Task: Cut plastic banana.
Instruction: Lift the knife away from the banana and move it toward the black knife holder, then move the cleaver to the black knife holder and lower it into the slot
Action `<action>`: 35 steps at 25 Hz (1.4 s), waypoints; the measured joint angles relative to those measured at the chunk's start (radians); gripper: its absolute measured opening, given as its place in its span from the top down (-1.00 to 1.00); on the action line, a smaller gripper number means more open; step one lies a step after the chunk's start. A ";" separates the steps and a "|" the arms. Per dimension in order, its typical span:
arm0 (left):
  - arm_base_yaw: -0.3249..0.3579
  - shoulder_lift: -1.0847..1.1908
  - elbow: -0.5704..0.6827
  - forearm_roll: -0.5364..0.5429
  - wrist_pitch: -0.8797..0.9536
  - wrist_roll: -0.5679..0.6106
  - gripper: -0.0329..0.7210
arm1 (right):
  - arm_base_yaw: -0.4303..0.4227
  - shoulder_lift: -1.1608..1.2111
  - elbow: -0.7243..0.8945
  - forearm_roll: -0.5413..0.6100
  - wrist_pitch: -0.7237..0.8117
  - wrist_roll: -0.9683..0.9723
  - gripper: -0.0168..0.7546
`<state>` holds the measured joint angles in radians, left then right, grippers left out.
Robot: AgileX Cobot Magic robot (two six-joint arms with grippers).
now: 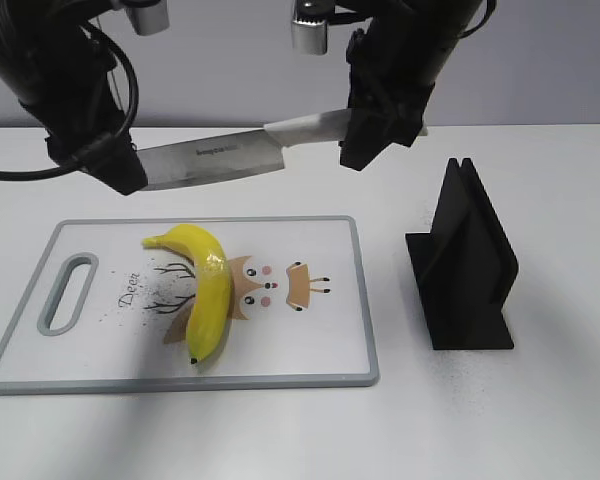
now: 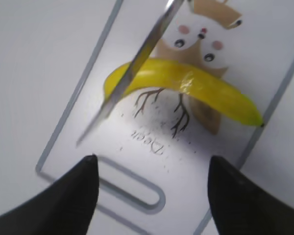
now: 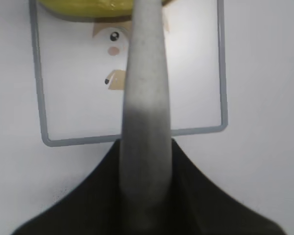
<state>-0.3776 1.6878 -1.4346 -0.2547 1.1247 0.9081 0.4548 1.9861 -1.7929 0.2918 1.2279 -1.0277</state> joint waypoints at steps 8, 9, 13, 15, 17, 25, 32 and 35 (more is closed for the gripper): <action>0.069 -0.012 -0.002 0.234 0.079 -0.450 -0.84 | -0.003 -0.062 0.000 -0.154 0.000 0.397 0.53; 0.086 -0.012 -0.002 0.236 0.085 -0.501 -0.83 | -0.003 -0.068 0.000 -0.157 0.000 0.436 0.53; 0.189 -0.024 0.008 0.182 0.086 -0.651 -0.75 | -0.003 -0.109 0.010 -0.158 0.000 0.641 0.53; 0.240 -0.058 0.050 0.133 0.087 -0.677 -0.70 | -0.003 -0.151 0.044 -0.157 -0.001 0.722 0.53; 0.268 -0.116 0.120 0.103 0.089 -0.686 -0.67 | -0.003 -0.202 0.108 -0.157 -0.002 0.793 0.53; 0.277 -0.459 0.472 0.128 0.094 -0.691 -0.64 | -0.003 -0.476 0.492 -0.238 -0.206 1.183 0.53; 0.277 -0.843 0.709 0.129 0.045 -0.691 -0.64 | -0.003 -0.627 0.676 -0.337 -0.335 1.452 0.53; 0.277 -1.016 0.784 0.129 0.003 -0.691 -0.64 | -0.003 -0.648 0.707 -0.349 -0.336 1.501 0.53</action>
<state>-0.1004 0.6715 -0.6507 -0.1254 1.1274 0.2170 0.4517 1.3378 -1.0854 -0.0571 0.8915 0.4730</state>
